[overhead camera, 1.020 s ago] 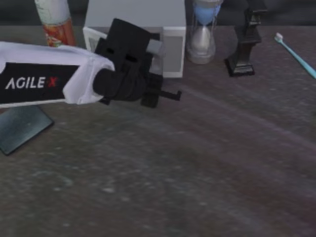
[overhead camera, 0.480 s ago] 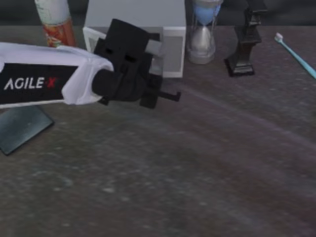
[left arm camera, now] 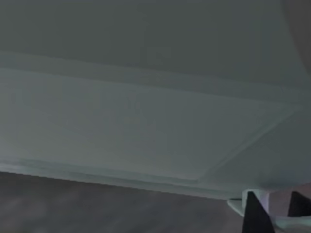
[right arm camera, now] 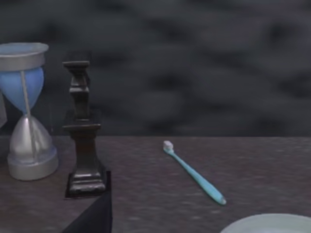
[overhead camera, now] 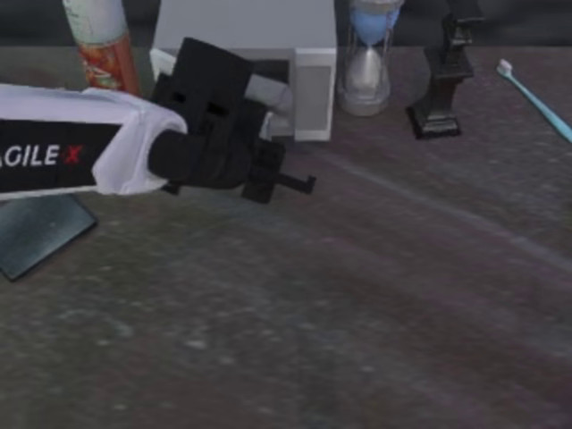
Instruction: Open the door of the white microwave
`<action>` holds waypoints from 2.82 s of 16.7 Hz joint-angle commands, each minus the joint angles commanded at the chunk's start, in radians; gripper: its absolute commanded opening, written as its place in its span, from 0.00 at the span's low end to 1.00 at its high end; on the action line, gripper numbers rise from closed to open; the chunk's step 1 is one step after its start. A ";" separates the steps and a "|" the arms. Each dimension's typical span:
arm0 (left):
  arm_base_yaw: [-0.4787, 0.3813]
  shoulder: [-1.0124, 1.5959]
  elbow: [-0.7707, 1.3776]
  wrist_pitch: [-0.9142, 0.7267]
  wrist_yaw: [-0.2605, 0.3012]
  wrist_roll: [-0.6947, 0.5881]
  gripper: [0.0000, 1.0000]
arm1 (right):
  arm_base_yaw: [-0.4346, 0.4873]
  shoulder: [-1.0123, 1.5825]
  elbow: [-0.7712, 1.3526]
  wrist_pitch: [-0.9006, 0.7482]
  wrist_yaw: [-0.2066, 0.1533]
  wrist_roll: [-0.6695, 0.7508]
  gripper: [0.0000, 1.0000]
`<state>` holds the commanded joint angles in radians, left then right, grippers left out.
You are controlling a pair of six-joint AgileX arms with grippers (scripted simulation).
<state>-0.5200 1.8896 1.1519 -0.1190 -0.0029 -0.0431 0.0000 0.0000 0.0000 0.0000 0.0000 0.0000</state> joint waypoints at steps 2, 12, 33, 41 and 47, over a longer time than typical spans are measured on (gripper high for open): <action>0.000 0.000 0.000 0.000 0.000 0.000 0.00 | 0.000 0.000 0.000 0.000 0.000 0.000 1.00; 0.000 0.000 0.000 0.000 0.000 0.000 0.00 | 0.000 0.000 0.000 0.000 0.000 0.000 1.00; 0.030 -0.034 -0.047 0.008 0.070 0.080 0.00 | 0.000 0.000 0.000 0.000 0.000 0.000 1.00; 0.036 -0.040 -0.054 0.010 0.080 0.093 0.00 | 0.000 0.000 0.000 0.000 0.000 0.000 1.00; 0.036 -0.040 -0.054 0.010 0.080 0.093 0.00 | 0.000 0.000 0.000 0.000 0.000 0.000 1.00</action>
<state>-0.4840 1.8491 1.0980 -0.1095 0.0773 0.0500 0.0000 0.0000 0.0000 0.0000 0.0000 0.0000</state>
